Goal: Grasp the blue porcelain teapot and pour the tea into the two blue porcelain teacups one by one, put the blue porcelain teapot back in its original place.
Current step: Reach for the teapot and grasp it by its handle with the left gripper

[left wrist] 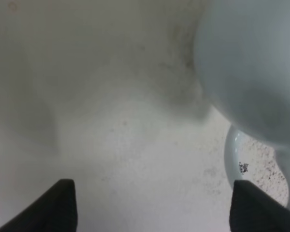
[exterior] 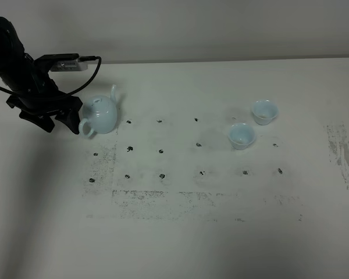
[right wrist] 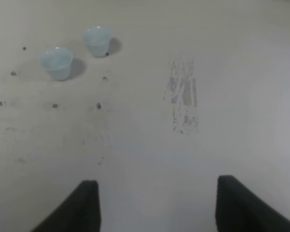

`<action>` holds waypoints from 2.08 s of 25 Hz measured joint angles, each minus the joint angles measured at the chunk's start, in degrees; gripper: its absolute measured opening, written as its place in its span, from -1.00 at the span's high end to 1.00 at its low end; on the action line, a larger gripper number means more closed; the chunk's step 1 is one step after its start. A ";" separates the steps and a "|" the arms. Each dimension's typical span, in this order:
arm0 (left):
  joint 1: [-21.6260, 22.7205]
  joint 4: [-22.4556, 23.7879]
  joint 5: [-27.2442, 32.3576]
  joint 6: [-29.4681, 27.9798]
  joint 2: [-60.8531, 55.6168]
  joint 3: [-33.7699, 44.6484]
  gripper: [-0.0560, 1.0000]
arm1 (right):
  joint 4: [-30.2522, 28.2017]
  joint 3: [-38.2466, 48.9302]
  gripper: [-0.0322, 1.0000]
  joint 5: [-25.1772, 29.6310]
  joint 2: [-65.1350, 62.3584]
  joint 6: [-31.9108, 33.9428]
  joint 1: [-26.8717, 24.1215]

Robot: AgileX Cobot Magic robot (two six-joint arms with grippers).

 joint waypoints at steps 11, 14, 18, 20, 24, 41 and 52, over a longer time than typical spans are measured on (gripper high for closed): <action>0.00 -0.44 0.72 0.00 0.00 0.00 0.78 | 0.00 0.00 -0.03 0.00 0.00 0.00 0.00; 0.00 -0.58 1.05 0.47 0.00 0.00 0.78 | 0.00 0.00 -0.03 0.00 0.00 0.00 0.00; 0.00 -0.71 2.49 1.11 -0.54 -0.05 0.78 | 0.00 0.00 -0.03 0.00 0.00 0.00 0.00; 0.00 -1.25 2.59 1.25 -1.89 -0.05 0.78 | 0.00 0.00 -0.03 0.00 0.00 0.00 0.00; -1.75 -1.22 2.59 1.30 -5.88 -0.25 0.78 | 0.00 0.00 -0.03 0.00 0.00 0.00 0.00; -15.23 14.44 2.59 -7.89 -9.53 -0.48 0.78 | 0.00 0.00 -0.03 0.00 0.00 0.00 0.00; -9.73 8.66 2.61 -6.91 -19.52 5.68 0.78 | 0.00 0.00 -0.03 0.00 0.00 0.00 0.00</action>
